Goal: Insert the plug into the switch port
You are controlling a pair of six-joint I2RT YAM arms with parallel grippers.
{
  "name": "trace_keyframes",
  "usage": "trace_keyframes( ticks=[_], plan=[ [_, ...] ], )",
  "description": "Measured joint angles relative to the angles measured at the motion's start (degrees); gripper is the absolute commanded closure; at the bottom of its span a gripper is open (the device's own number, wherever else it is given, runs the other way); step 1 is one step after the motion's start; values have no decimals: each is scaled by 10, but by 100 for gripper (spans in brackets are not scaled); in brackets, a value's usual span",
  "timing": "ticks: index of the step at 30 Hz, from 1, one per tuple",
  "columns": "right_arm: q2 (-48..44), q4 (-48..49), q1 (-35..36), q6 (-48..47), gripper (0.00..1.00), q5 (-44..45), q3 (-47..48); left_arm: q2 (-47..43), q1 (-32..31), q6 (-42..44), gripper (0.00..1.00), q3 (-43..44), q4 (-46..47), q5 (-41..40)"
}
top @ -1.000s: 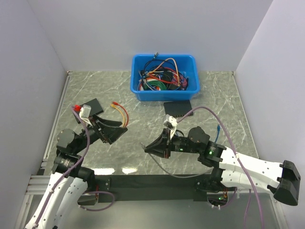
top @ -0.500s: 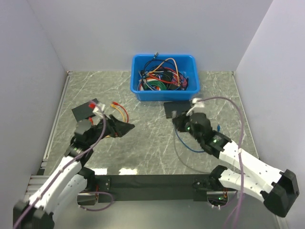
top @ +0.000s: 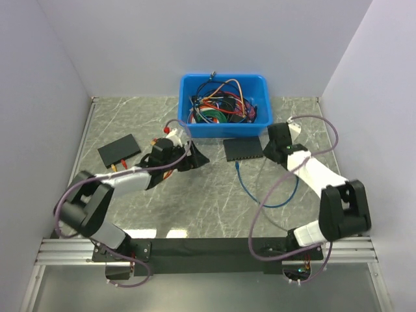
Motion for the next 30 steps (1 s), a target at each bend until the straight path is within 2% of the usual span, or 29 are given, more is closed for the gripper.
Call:
trace_keyframes(
  ticks=[10, 17, 20, 30],
  plan=[
    [173, -49, -99, -31, 100, -19, 143, 166, -14, 18, 17, 149, 28, -56],
    [318, -86, -114, -63, 100, -67, 281, 268, -34, 19, 17, 222, 39, -67],
    [363, -94, -113, -70, 100, -106, 312, 294, -41, 20, 17, 239, 38, -69],
    [360, -94, -89, -78, 100, -157, 311, 369, -68, 24, 18, 334, 39, -63]
  ],
)
